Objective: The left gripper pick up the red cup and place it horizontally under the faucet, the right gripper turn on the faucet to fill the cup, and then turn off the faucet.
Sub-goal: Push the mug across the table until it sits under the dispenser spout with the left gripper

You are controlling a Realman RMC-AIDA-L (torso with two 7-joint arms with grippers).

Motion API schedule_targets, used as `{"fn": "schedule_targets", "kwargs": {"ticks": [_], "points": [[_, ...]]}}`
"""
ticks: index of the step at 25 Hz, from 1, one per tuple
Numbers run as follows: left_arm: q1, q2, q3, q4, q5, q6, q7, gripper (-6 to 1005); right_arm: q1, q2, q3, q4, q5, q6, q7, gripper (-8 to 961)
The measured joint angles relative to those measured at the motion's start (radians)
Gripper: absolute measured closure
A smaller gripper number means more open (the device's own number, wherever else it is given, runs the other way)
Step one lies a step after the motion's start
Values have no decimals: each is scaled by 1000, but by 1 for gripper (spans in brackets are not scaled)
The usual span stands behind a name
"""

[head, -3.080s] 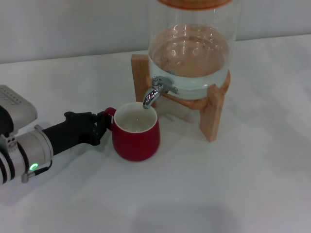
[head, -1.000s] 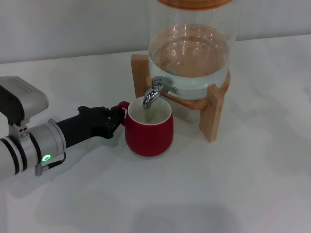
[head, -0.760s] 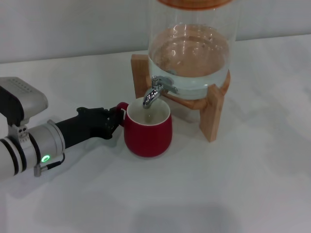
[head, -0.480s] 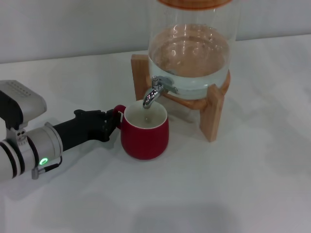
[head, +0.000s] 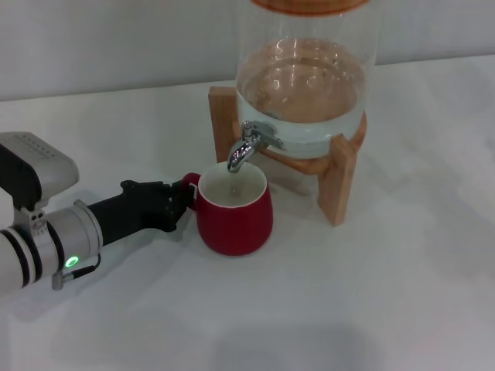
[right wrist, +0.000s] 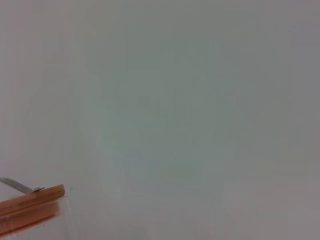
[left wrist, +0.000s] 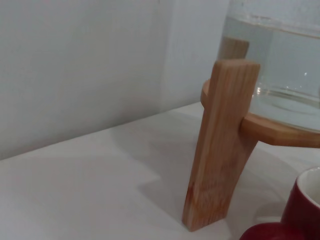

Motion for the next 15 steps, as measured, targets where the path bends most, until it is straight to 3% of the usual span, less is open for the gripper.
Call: {"fn": "schedule_targets", "kwargs": {"ticks": [15], "points": [[4, 0, 0, 0, -26, -12, -5, 877, -6, 0, 0, 0, 0, 13, 0, 234]]}}
